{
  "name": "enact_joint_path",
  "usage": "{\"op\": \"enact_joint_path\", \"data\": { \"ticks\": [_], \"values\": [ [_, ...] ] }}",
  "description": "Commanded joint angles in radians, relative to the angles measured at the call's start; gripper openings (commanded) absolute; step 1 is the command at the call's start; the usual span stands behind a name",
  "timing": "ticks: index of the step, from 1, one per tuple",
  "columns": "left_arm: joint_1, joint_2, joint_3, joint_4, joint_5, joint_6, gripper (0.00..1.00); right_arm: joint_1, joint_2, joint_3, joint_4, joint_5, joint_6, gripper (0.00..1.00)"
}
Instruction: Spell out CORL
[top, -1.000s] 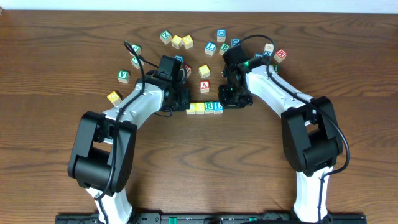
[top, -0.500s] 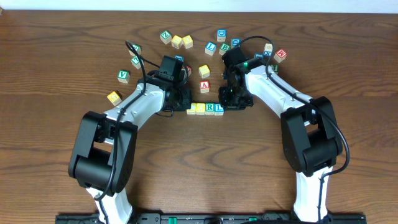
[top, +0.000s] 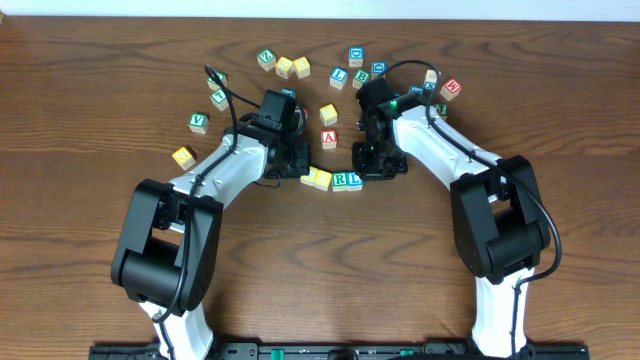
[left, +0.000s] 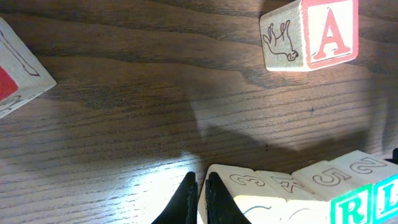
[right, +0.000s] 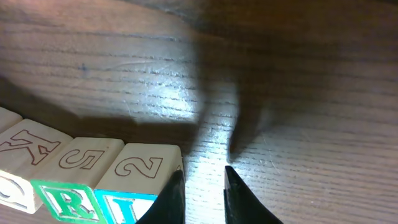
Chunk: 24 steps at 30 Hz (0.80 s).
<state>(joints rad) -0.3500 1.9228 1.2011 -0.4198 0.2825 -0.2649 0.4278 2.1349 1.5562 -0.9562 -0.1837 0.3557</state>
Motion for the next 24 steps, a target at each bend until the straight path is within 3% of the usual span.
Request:
{"op": "enact_joint_path", "data": {
  "ticks": [1,16,24],
  "values": [
    [-0.016,0.018,-0.006,0.002,0.024,-0.006,0.08,0.019,0.005,-0.005,-0.004,-0.036,0.019,0.17],
    [-0.005,0.016,-0.003,-0.004,0.011,-0.055,0.08,0.015,0.005,-0.005,0.013,-0.036,0.048,0.17],
    [0.097,-0.032,0.048,-0.043,-0.011,-0.053,0.08,-0.025,-0.001,0.035,0.014,-0.053,0.006,0.12]
  ]
}}
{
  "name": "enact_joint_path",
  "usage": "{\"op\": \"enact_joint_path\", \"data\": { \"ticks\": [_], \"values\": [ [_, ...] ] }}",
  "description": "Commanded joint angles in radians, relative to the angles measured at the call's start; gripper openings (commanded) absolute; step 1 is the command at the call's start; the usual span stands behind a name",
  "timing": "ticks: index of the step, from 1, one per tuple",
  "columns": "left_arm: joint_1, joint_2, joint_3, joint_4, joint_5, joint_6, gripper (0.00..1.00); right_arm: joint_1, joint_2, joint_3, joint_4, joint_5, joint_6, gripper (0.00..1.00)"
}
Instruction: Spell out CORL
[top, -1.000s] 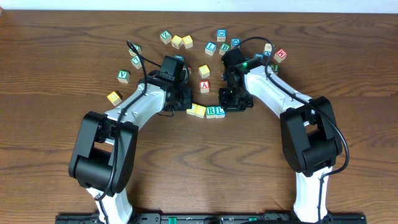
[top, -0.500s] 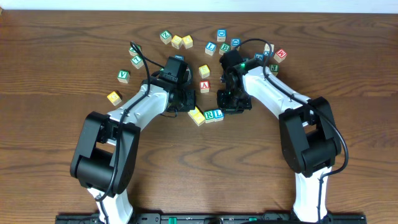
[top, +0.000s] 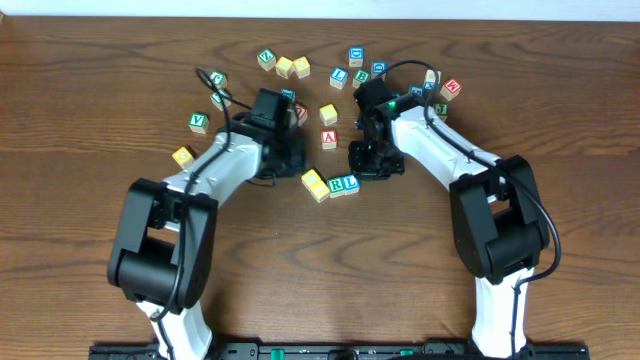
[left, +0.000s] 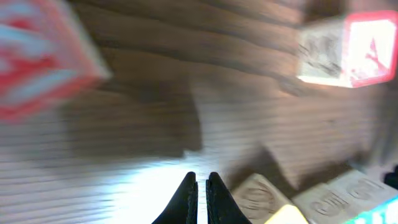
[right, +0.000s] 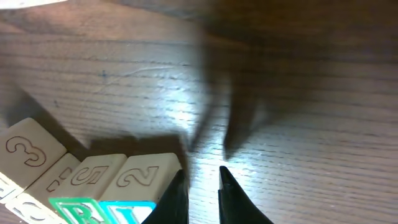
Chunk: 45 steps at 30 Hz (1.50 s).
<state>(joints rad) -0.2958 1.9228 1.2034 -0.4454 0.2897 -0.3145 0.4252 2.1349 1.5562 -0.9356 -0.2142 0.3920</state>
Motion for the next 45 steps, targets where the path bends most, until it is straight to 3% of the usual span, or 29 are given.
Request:
{"op": "enact_joint_path", "data": {
  "ticks": [1,11,22,45],
  "values": [
    [0.053,-0.044,0.049,-0.023,-0.025,0.0,0.07,-0.024,-0.003,0.044,-0.009,-0.027,-0.036,0.12],
    [0.133,-0.172,0.051,-0.124,-0.12,0.026,0.07,0.014,-0.045,0.127,-0.048,-0.115,-0.142,0.17],
    [0.302,-0.172,0.051,-0.15,-0.149,0.026,0.07,0.222,-0.028,0.124,0.024,-0.142,-0.198,0.19],
    [0.277,-0.172,0.05,-0.182,-0.149,0.034,0.07,0.29,-0.003,0.083,-0.001,-0.011,-0.168,0.22]
  ]
}}
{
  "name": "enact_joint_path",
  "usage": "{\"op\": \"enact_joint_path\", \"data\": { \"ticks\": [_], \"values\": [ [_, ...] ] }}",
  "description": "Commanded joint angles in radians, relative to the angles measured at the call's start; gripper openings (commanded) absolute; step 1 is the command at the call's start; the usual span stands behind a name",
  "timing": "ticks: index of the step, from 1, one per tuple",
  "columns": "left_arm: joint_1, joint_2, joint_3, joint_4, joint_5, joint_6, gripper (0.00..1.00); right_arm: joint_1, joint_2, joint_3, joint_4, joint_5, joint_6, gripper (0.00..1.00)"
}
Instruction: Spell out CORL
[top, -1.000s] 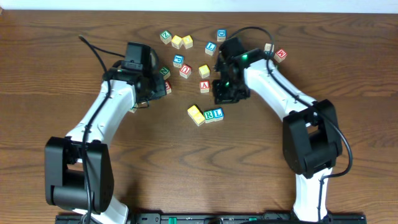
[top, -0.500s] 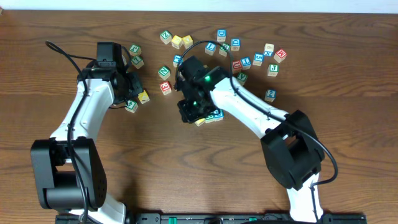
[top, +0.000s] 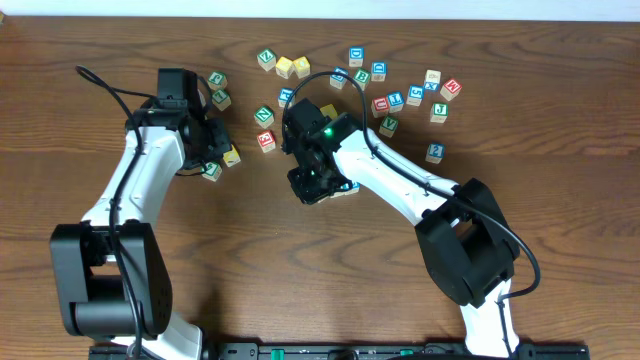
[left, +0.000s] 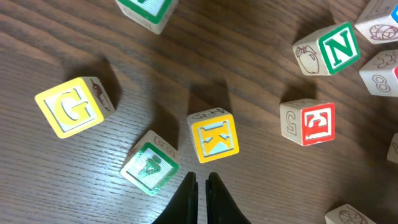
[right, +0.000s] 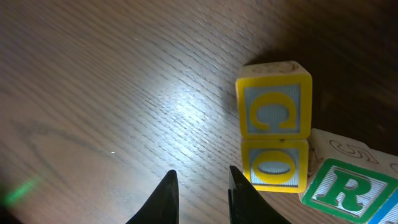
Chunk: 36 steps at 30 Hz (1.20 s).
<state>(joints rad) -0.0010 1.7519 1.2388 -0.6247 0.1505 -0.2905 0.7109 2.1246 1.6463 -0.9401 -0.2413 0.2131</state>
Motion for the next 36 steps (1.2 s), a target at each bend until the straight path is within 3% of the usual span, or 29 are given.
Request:
{"op": "enact_joint_path", "data": {
  "ticks": [1,16,36],
  "values": [
    [-0.024,-0.001,0.014,-0.002,-0.01,0.01,0.07,0.004,0.008,-0.007,0.004,0.016,0.011,0.22],
    [-0.073,0.056,0.013,0.009,-0.003,0.01,0.07,0.013,0.008,-0.026,0.009,0.023,0.021,0.19],
    [-0.15,0.058,0.013,0.057,-0.002,0.01,0.08,0.013,0.008,-0.027,-0.019,0.22,0.063,0.2]
  ]
}}
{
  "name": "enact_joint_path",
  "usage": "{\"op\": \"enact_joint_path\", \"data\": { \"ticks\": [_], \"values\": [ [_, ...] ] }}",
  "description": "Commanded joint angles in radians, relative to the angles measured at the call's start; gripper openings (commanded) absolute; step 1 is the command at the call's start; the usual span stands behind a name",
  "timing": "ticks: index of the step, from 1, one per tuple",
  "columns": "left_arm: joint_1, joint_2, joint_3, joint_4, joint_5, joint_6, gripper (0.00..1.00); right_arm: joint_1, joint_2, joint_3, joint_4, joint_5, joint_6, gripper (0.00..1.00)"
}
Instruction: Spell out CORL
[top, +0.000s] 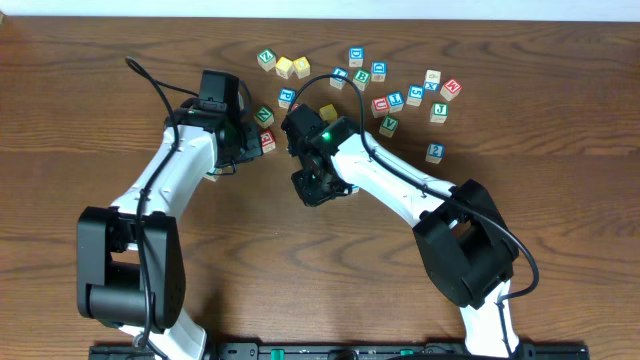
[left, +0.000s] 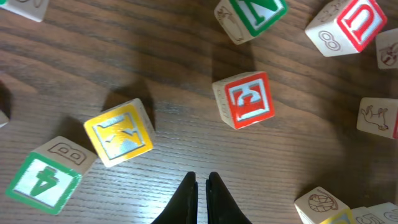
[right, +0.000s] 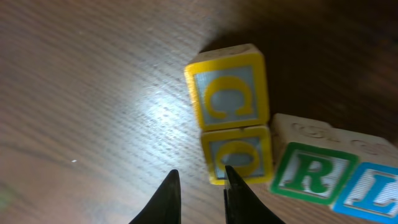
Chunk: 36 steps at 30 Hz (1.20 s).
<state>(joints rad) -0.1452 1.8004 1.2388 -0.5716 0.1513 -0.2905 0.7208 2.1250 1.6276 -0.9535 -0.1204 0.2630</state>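
Note:
In the right wrist view a yellow C block (right: 227, 99) touches a yellow O block (right: 239, 162) just below it. A green R block (right: 308, 174) and a blue L block (right: 373, 190) run off to the right of the O, so the four form a bent line. My right gripper (right: 200, 186) is slightly open at the O's lower left corner, nothing between its fingers. In the overhead view it (top: 318, 188) covers most of that group. My left gripper (left: 199, 186) is shut and empty over bare wood, left of the group (top: 235, 150).
Near the left gripper lie a yellow K block (left: 118, 132), a green 4 block (left: 43, 180), a red block (left: 245, 99) and a green N block (left: 252, 15). Several loose letter blocks (top: 355, 55) lie along the far side. A blue 2 block (top: 434, 152) sits right.
My left gripper has moved to the right, from over the K and 4 blocks to nearer the red block. My right gripper has shifted slightly, so the O block's corner is now behind its right finger.
First both grippers flanked a straight row of blocks at the centre, left at one end, right at the other. Then the row's left end lay skewed. Later my left gripper was far left among loose blocks and my right had moved beside C and O, where it stays.

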Motion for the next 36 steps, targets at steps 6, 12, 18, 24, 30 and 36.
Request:
{"op": "enact_joint_path", "data": {
  "ticks": [6,12,18,24,30,36],
  "values": [
    [-0.006,0.01,0.013,0.004,-0.003,0.01,0.08,0.003,0.007,-0.009,0.006,0.148,-0.021,0.2],
    [-0.006,0.01,0.013,0.004,-0.003,0.01,0.08,0.005,0.007,-0.009,0.04,0.15,-0.132,0.21],
    [-0.006,0.01,0.013,0.004,-0.003,0.01,0.07,0.007,0.007,-0.009,0.064,0.223,-0.227,0.21],
    [-0.006,0.01,0.013,0.004,-0.003,0.01,0.07,0.007,0.007,-0.009,0.082,0.224,-0.329,0.2],
    [-0.006,0.01,0.013,0.004,-0.003,0.01,0.07,0.007,0.007,-0.007,0.119,0.204,-0.348,0.17],
    [-0.006,0.01,0.013,0.005,-0.003,0.01,0.08,0.008,-0.032,0.011,0.125,0.027,-0.347,0.18]
  ]
}}
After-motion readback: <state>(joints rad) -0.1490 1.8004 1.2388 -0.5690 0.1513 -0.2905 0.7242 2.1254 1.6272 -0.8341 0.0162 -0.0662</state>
